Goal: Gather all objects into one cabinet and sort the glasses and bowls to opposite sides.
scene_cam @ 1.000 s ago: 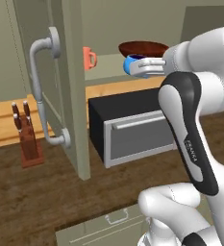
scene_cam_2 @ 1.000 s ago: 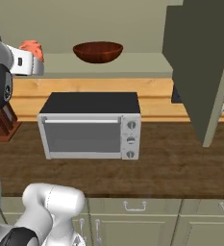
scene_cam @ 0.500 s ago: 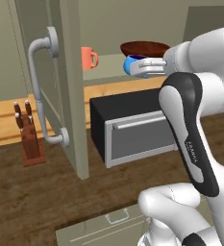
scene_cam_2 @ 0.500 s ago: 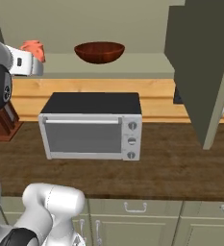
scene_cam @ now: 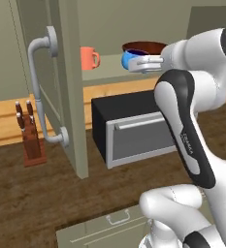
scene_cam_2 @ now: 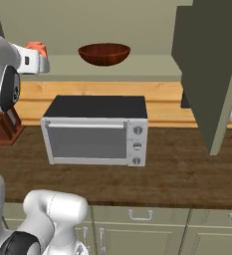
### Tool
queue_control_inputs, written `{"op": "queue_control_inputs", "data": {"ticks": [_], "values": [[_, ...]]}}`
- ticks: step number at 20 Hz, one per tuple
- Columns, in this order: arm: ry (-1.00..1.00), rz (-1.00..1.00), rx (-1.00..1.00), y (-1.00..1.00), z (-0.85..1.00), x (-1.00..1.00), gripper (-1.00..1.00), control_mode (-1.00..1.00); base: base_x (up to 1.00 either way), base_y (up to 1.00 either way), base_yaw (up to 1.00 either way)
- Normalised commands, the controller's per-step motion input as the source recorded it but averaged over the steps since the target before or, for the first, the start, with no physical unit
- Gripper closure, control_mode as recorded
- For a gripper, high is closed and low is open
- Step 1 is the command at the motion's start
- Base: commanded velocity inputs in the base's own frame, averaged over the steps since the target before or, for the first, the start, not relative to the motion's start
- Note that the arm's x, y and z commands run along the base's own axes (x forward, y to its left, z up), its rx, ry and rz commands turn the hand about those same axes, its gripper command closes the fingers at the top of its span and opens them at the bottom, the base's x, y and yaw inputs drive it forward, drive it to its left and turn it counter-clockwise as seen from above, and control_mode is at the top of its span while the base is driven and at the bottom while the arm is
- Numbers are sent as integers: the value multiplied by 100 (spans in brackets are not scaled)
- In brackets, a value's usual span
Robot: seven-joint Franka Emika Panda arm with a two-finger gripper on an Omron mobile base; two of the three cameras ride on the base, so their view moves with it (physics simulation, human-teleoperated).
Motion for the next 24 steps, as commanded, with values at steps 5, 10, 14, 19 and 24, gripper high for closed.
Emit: {"op": "queue_control_inputs", "data": {"ticks": [5,10,14,19,24], "values": [[-2,0,-2,15,0,84,100,-100,0,0,0],[0,9,-5,53,2,19,100,-100,0,0,0],[-2,20,-3,49,0,0,100,-100,0,0,0],[-3,25,-5,38,-6,20,100,-100,0,0,0],[-5,8,-14,38,-2,21,100,-100,0,0,0]]}}
